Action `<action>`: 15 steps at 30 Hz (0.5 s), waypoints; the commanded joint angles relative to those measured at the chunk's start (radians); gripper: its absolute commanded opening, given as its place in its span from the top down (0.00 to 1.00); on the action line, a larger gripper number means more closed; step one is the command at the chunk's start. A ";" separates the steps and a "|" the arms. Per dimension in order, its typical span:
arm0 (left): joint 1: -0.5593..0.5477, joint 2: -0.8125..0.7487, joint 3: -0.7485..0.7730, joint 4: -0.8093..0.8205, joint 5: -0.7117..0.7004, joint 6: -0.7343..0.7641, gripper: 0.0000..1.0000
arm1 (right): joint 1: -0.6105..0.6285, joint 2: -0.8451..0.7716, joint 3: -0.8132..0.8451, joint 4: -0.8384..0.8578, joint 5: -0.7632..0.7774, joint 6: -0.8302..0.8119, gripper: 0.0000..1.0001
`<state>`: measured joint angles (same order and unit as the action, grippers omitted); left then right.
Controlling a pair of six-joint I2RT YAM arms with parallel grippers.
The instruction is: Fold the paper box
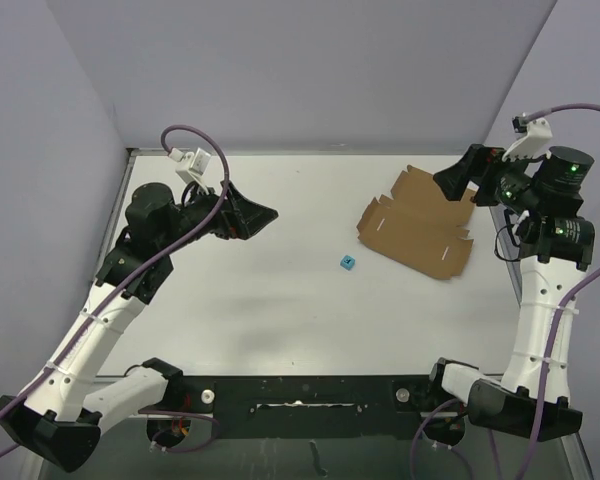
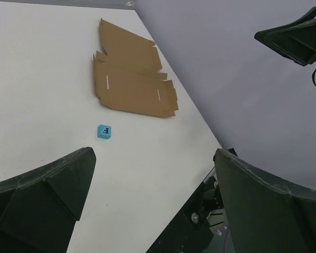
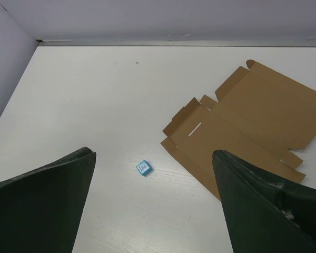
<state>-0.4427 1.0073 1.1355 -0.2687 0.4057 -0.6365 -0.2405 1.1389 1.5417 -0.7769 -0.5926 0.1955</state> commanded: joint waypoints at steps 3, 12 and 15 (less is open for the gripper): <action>0.009 -0.042 -0.026 0.133 0.051 -0.040 0.02 | -0.032 -0.012 0.039 0.079 -0.044 0.075 0.02; -0.006 -0.030 -0.065 0.168 0.039 -0.036 0.02 | -0.015 -0.024 -0.029 0.153 -0.186 0.029 0.02; -0.045 -0.017 -0.094 0.201 0.018 -0.030 0.02 | 0.041 -0.030 -0.084 0.203 -0.333 -0.079 0.02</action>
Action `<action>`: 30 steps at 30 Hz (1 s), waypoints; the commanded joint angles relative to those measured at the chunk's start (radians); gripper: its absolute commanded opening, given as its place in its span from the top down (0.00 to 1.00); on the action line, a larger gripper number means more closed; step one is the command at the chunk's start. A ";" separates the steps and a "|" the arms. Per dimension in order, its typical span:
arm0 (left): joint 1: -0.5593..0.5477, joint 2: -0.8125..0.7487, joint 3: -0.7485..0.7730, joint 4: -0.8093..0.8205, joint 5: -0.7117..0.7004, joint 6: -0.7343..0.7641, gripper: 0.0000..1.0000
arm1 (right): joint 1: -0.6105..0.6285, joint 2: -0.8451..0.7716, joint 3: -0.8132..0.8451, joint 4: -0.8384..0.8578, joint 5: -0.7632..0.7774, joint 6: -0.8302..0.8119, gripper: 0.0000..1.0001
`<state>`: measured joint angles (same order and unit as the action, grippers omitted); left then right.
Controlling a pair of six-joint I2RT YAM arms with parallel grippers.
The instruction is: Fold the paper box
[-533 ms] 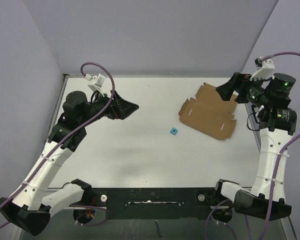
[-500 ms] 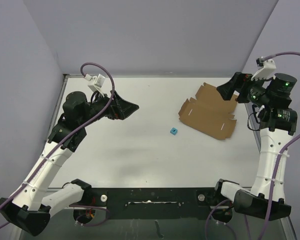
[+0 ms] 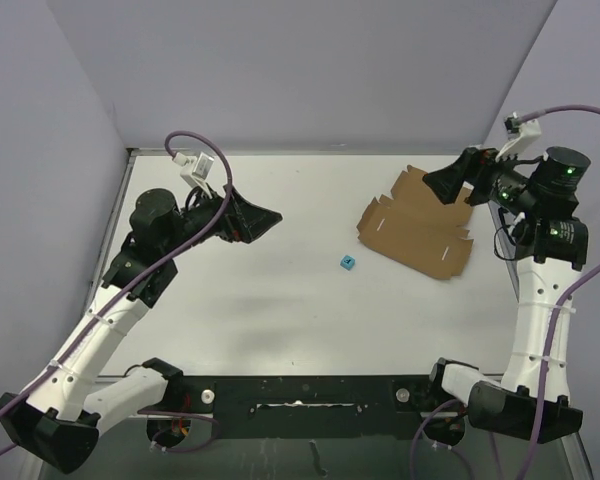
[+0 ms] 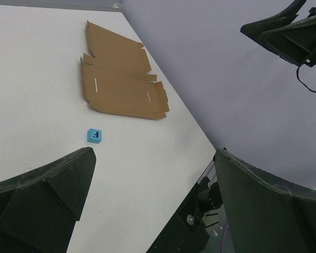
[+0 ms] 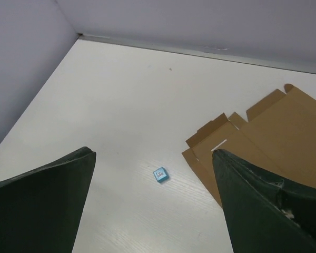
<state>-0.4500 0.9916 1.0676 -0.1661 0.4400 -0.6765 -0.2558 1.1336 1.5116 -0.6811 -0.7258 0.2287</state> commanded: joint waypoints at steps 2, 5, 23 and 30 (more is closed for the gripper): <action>-0.087 0.008 -0.044 0.114 -0.054 0.032 0.04 | 0.094 -0.028 -0.084 0.095 -0.296 -0.219 0.02; -0.206 -0.001 -0.104 0.188 -0.189 0.087 0.05 | 0.145 -0.036 -0.126 0.010 -0.439 -0.406 0.02; -0.311 0.366 -0.230 0.610 -0.282 -0.052 0.05 | -0.013 -0.060 -0.670 0.460 -0.556 -0.249 0.02; -0.317 0.520 -0.126 0.548 -0.304 -0.025 0.05 | 0.025 0.019 -0.584 0.273 -0.455 -0.385 0.02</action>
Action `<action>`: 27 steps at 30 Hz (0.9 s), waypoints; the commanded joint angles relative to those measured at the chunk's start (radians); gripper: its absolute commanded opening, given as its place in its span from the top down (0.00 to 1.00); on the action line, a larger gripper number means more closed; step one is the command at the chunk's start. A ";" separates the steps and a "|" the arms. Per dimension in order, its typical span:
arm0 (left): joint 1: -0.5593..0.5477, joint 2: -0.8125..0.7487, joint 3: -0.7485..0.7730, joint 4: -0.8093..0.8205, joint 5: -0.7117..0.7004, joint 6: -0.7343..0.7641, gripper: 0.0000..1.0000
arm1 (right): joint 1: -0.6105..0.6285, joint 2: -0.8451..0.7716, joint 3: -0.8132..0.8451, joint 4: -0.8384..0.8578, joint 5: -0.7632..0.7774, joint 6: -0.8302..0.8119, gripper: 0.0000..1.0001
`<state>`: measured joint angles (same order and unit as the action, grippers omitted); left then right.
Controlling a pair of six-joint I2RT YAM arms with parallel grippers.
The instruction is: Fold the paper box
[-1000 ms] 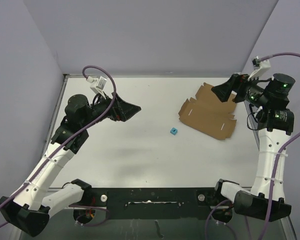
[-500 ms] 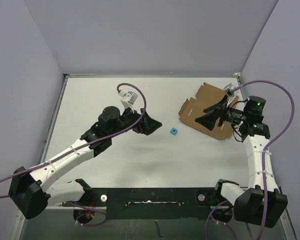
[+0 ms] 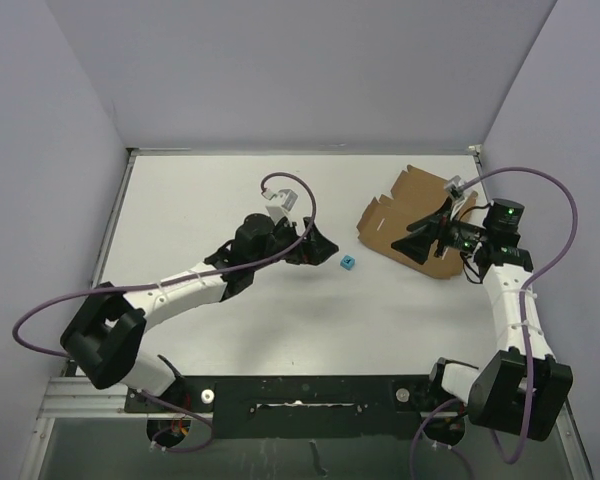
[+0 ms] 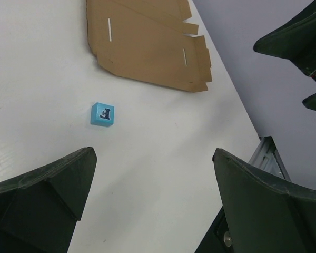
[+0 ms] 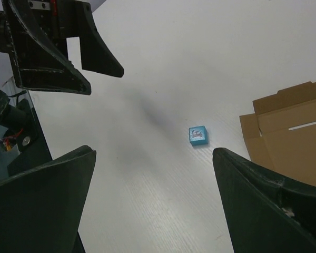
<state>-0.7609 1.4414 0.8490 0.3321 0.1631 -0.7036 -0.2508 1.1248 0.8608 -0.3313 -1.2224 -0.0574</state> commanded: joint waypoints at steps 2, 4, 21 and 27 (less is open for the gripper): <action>-0.006 0.120 0.129 0.029 -0.024 0.006 0.05 | 0.018 0.027 0.069 -0.085 0.057 -0.106 0.02; -0.005 0.170 0.168 0.011 -0.020 0.007 0.05 | 0.017 0.022 0.067 -0.088 0.068 -0.112 0.02; 0.076 0.474 0.461 -0.073 0.123 -0.084 0.07 | 0.006 0.043 0.060 -0.084 0.123 -0.125 0.02; 0.099 0.590 0.590 -0.121 0.173 -0.102 0.11 | 0.004 0.053 0.047 -0.062 0.117 -0.102 0.02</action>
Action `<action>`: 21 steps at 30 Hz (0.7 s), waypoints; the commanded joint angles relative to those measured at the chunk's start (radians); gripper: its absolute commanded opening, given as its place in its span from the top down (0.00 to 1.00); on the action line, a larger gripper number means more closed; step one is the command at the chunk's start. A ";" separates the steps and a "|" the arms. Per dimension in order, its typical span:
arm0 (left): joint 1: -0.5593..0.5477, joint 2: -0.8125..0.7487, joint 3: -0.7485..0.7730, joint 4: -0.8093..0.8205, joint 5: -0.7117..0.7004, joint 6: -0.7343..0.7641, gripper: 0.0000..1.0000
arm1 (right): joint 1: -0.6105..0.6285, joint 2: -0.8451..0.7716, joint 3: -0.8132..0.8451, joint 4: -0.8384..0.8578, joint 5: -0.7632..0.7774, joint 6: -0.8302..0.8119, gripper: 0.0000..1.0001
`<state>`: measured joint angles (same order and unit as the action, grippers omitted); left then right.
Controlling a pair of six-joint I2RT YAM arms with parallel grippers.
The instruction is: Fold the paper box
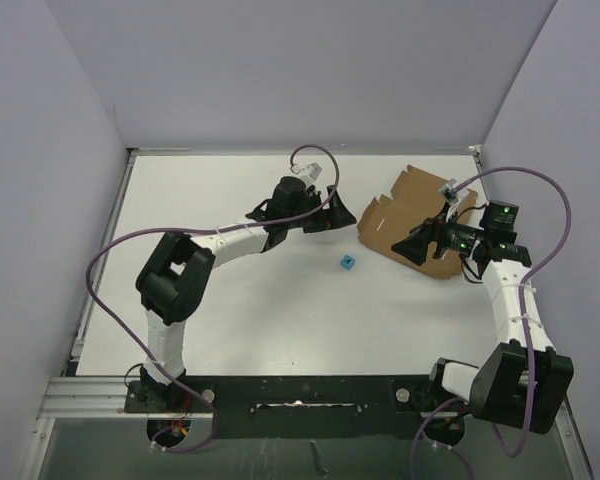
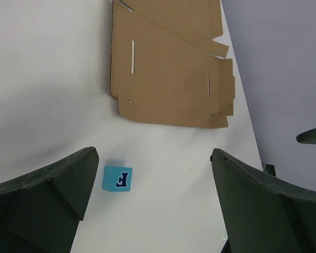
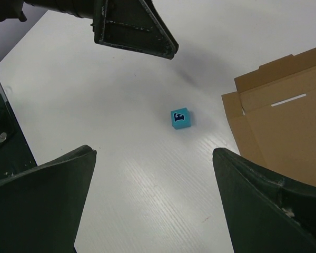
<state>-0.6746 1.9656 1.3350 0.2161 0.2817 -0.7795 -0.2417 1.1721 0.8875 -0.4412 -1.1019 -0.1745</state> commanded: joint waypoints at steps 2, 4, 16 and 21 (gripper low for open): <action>0.023 0.107 0.159 -0.025 0.049 -0.009 0.13 | -0.006 0.014 0.012 0.064 -0.007 0.033 0.02; 0.029 0.158 0.248 -0.115 0.054 0.042 0.15 | -0.005 0.027 0.011 0.076 -0.012 0.048 0.02; 0.020 0.428 0.657 -0.335 0.142 0.283 0.22 | -0.006 0.025 0.015 0.085 -0.035 0.076 0.02; 0.013 0.540 0.824 -0.462 0.109 0.338 0.30 | -0.005 0.017 0.019 0.083 -0.037 0.081 0.02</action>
<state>-0.6552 2.4222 2.0327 -0.1287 0.3908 -0.5251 -0.2424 1.2095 0.8871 -0.3973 -1.1080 -0.1070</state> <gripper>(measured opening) 0.742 0.980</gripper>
